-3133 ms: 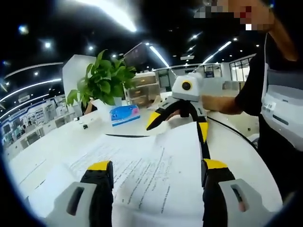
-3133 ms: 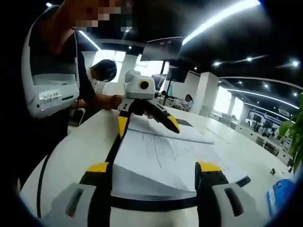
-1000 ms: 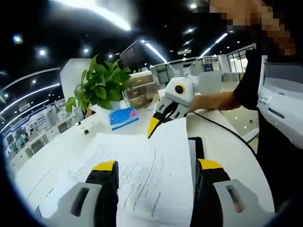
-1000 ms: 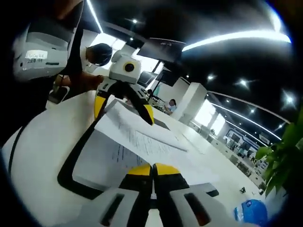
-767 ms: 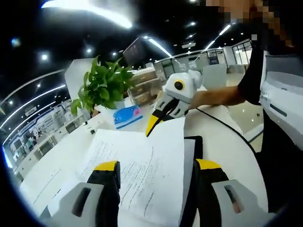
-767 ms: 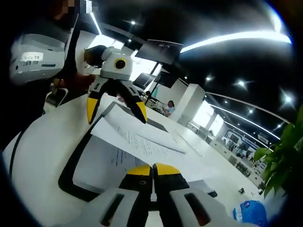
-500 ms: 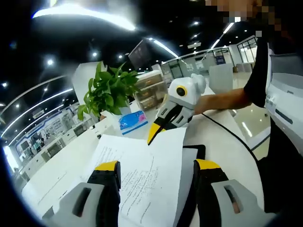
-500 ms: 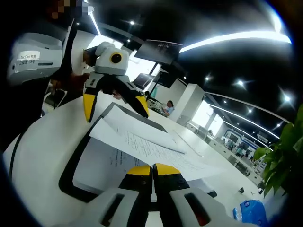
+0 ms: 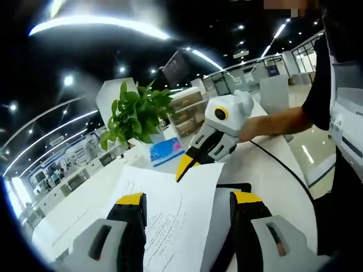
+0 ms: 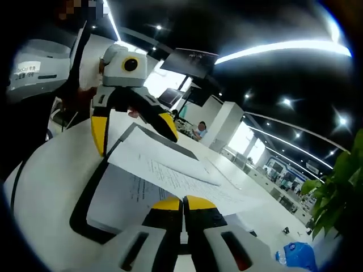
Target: Flip through the bound document one page at a time
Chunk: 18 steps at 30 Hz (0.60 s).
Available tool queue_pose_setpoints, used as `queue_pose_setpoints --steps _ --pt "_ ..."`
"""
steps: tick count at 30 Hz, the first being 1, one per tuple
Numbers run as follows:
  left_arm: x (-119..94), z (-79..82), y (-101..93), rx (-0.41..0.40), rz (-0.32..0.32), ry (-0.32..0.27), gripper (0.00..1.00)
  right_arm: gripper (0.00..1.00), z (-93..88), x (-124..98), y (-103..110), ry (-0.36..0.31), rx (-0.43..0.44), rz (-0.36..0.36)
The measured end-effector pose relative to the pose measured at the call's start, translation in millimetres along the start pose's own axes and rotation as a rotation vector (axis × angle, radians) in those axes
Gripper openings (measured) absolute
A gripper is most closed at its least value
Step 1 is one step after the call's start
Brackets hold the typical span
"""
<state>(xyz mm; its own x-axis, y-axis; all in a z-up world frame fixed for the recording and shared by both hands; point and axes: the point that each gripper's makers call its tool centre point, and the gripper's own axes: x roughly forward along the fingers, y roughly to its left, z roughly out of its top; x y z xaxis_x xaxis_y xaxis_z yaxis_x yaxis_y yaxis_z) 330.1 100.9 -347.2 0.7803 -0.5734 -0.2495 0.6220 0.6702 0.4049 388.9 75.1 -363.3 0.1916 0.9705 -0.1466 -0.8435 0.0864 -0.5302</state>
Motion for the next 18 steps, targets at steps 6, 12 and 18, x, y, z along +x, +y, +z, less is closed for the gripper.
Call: queue_pose_setpoints --steps 6,12,18 --pt "6.4 -5.6 -0.9 0.094 0.042 0.049 0.57 0.04 2.3 -1.1 -1.1 -0.007 -0.003 -0.006" --pt "10.6 -12.1 2.0 0.190 0.084 0.108 0.50 0.04 3.3 -2.0 -2.2 -0.011 -0.005 -0.012" --pt "10.4 -15.6 5.9 0.238 0.110 0.150 0.38 0.04 5.0 -1.7 -2.6 -0.020 -0.012 -0.016"
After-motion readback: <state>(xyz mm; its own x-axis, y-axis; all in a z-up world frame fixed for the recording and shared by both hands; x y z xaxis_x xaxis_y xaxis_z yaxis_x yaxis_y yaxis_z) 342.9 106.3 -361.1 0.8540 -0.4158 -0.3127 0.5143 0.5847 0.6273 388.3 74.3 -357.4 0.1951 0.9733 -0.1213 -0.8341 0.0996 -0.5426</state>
